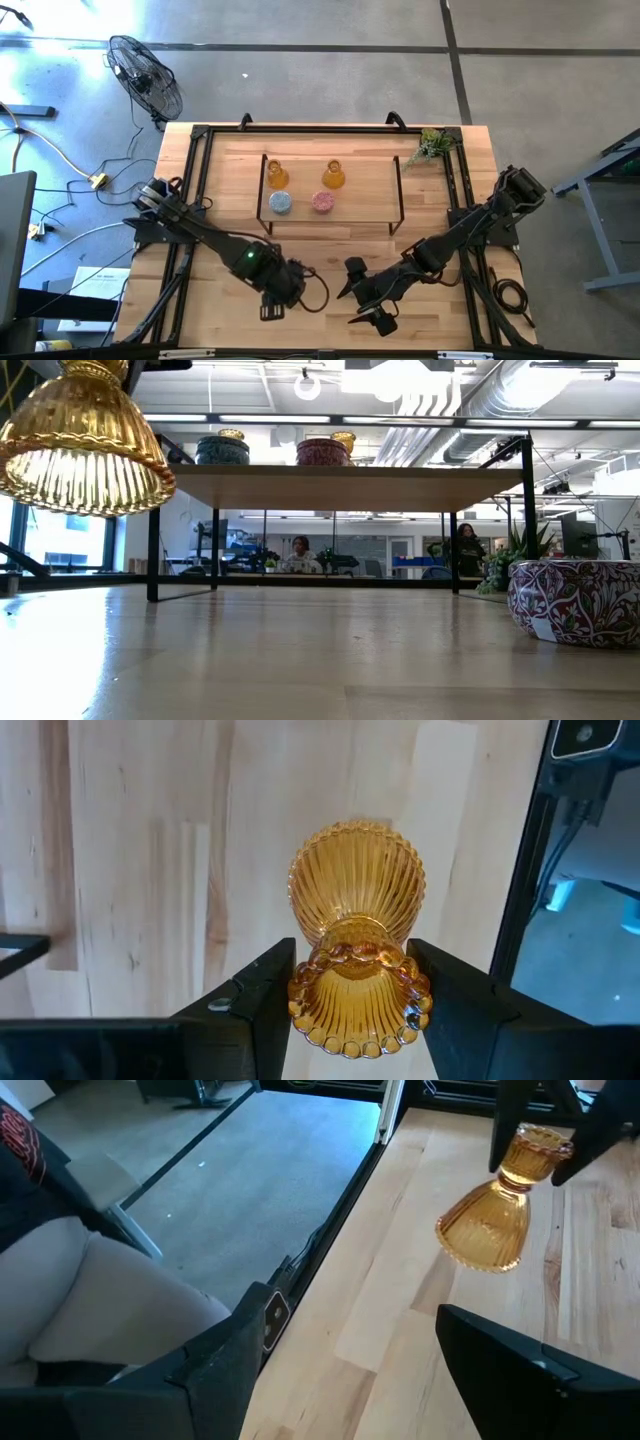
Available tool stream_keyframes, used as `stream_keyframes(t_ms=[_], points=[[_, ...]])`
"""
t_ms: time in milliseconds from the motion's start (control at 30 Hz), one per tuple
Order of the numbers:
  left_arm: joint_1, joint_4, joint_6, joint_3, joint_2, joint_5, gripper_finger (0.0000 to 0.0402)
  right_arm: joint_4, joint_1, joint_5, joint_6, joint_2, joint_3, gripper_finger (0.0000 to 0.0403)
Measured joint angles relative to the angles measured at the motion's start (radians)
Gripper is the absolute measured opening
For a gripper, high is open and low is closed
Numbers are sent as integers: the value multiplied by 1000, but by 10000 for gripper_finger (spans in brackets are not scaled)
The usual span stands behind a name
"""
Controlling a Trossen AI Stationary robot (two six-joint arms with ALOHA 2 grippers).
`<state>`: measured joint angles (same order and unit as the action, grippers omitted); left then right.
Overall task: Pick & Place candle stick holders
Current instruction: Put the yellow glass candle holder on the shelf aligned with the other glass candle holder
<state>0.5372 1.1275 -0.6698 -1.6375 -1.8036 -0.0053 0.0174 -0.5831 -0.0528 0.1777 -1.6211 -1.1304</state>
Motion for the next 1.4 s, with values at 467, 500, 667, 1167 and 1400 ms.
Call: stream_keyframes(t_ms=[467,500,667,1167,1400], points=[[0,-3,-52,0,0,21,171,0,0,0,1,0,0,291],[0,-3,-60,0,0,27,171,0,0,0,0,0,0,291],[0,-3,-80,0,0,39,171,0,0,0,0,0,0,291],[28,-4,-144,0,-1,46,171,0,0,0,1,0,0,291],[41,-4,-146,0,-1,50,171,0,0,0,-1,0,0,291]])
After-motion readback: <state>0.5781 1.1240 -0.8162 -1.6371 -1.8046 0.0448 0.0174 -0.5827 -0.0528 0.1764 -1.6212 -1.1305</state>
